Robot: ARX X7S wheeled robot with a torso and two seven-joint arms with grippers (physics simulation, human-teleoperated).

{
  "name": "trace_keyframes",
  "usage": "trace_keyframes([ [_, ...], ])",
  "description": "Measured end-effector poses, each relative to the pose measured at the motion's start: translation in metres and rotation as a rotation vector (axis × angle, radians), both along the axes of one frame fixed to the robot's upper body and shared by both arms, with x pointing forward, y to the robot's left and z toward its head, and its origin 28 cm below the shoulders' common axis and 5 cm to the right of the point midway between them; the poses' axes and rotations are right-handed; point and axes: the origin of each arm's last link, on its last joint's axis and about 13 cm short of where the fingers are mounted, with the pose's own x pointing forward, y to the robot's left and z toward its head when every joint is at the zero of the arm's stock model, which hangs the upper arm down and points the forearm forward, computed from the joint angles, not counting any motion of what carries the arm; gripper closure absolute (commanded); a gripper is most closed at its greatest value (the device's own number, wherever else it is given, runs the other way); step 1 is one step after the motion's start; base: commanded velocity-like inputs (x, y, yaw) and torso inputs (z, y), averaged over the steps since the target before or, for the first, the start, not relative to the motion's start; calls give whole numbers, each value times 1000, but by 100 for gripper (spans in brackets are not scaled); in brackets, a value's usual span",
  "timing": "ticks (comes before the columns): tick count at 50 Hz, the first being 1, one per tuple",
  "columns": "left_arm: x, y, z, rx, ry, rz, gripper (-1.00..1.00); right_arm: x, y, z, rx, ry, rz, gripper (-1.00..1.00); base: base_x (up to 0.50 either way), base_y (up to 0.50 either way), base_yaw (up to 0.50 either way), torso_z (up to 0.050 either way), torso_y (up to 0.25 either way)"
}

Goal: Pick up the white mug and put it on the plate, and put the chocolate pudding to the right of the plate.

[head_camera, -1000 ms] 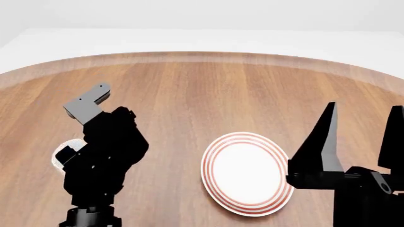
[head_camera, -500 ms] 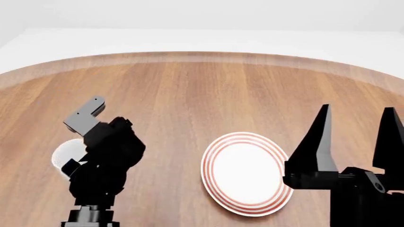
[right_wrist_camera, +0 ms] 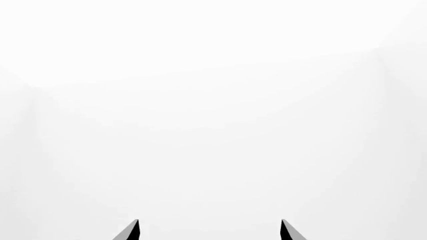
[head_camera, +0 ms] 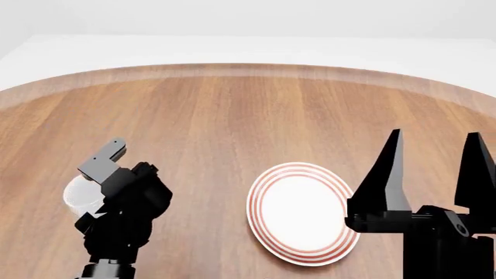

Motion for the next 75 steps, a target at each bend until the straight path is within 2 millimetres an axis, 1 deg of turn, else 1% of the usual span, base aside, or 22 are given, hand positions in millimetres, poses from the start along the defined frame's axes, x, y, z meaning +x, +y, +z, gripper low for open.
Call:
trace_keyframes([
  [24,2,4,-21,-24,24,-30,-100,0,0,0,1,3,3,-100,0,0,0,0,0],
  [48,2,11,-36,-31,54,-29,-100,0,1,-1,-1,7,4,-100,0,0,0,0,0],
  [49,2,11,-37,-31,54,-31,100,0,1,-1,-1,8,4,-100,0,0,0,0,0],
  [65,4,10,-38,-10,64,-88,100,0,1,-2,-3,16,8,-100,0,0,0,0,0],
  [75,3,11,-28,25,49,-158,100,1,2,-3,-5,24,12,-100,0,0,0,0,0],
])
